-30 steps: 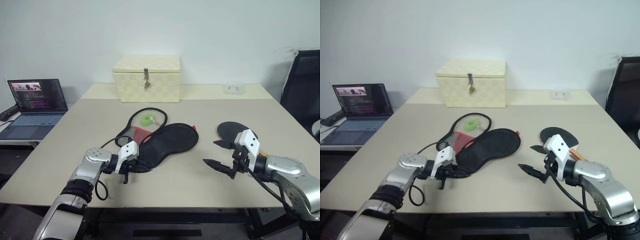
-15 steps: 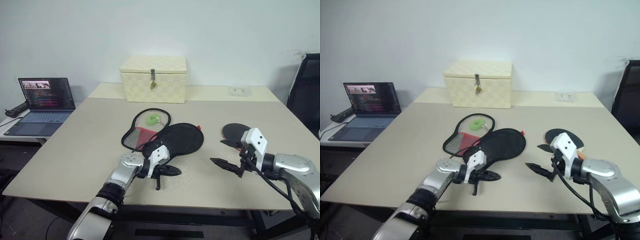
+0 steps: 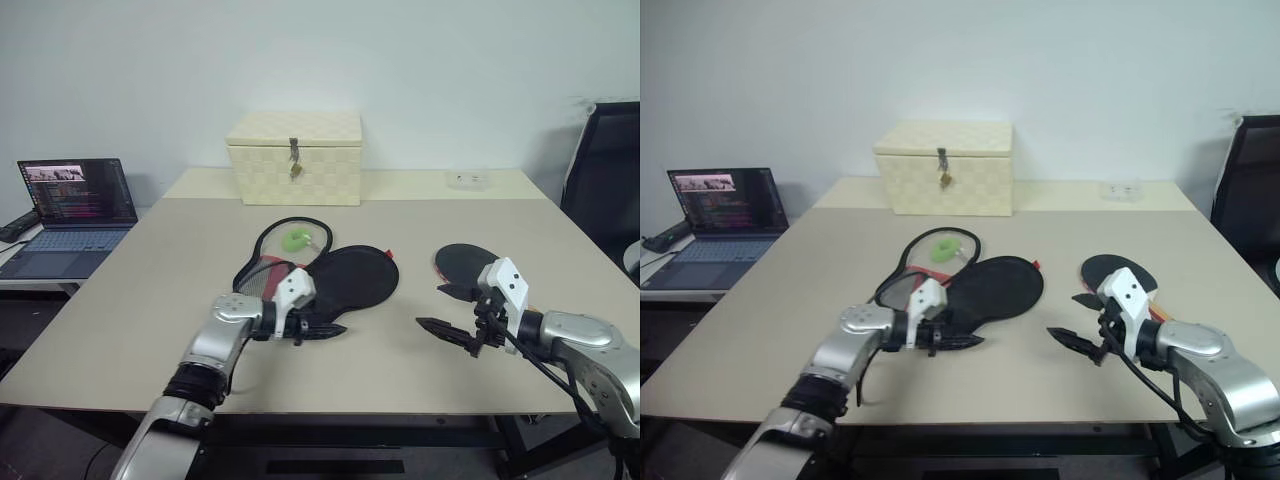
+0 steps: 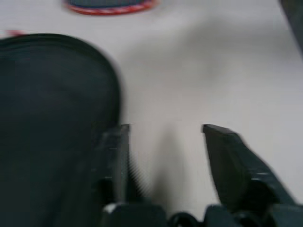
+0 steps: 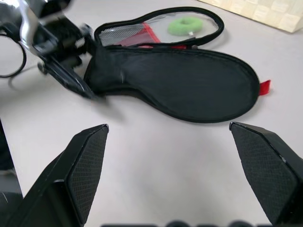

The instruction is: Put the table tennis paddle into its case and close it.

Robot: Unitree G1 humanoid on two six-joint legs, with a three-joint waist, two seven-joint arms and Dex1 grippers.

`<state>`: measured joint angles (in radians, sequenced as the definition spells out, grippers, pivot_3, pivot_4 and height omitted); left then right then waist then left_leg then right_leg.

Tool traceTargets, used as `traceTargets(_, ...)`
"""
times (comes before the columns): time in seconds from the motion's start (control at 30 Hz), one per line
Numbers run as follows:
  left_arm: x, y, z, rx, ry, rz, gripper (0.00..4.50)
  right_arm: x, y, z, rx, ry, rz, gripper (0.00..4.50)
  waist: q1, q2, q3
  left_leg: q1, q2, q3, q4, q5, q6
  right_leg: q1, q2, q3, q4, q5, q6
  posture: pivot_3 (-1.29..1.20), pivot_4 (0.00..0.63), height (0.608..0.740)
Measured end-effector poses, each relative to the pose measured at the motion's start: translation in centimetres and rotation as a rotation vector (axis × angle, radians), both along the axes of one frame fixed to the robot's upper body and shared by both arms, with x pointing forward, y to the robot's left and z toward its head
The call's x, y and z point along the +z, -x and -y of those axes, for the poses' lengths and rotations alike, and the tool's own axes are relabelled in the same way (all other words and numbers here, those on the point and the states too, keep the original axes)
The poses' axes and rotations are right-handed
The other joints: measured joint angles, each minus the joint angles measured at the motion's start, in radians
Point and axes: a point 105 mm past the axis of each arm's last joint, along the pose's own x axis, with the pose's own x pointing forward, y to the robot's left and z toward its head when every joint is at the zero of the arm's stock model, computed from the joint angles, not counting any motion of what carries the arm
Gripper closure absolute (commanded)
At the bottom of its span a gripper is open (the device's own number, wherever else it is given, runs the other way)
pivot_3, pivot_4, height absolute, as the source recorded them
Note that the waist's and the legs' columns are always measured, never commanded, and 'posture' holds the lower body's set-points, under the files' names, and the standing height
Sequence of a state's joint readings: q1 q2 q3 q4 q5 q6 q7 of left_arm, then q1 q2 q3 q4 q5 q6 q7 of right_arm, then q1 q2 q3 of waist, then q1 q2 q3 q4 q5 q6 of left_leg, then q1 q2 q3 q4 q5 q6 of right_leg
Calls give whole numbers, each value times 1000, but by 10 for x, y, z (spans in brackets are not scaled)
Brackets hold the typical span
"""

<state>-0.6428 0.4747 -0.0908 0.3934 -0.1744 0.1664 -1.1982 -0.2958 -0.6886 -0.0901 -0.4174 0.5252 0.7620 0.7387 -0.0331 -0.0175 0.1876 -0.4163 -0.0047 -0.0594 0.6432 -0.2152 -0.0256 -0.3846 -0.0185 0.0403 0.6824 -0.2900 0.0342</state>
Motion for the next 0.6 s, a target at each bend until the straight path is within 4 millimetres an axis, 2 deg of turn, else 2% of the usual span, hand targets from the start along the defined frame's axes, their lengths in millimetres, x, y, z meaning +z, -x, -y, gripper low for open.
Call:
traceTargets(0.1, 15, 5, -32, 62, 11, 10, 732, -9, -2, -6, -26, -19, -61, 0, 0, 0, 0, 0, 0, 0, 0, 0, 0, 0, 0, 0, 0, 0, 0, 0, 150, 740)
traceTargets(0.2, 20, 11, -70, 148, -5, -13, 732, -25, -2, -21, -45, -43, -152, 0, -2, 0, 0, 1, 1, 0, -1, 0, 0, 0, -1, 0, 1, 0, -1, 0, 150, 740)
traceTargets(0.27, 18, 16, -87, 181, -35, -27, 732, -33, -3, -35, -46, -64, -202, 0, -1, 0, 0, 1, 1, 0, -1, 0, 0, -1, -1, 0, 0, 0, -1, 0, 150, 740)
traceTargets(0.33, 16, 23, -107, 220, -64, -49, 732, -41, -5, -62, -28, -98, -256, 0, -3, 0, 0, 0, 3, 0, -1, 0, 0, -2, -1, 0, 0, 0, -1, 0, 150, 740)
traceTargets(0.4, 20, 24, -115, 245, -67, -42, 732, -48, -8, -84, -13, -111, -302, 0, 0, 0, 0, 0, 2, 0, -1, 0, 0, -2, -1, 0, 0, 0, -1, 0, 150, 740)
traceTargets(0.6, 23, 23, -121, 278, -56, -34, 732, -58, -33, -121, -55, -92, -337, 0, 4, -1, -1, 0, 0, 1, -1, 0, 0, -2, -1, 0, 0, 0, -1, 0, 150, 740)
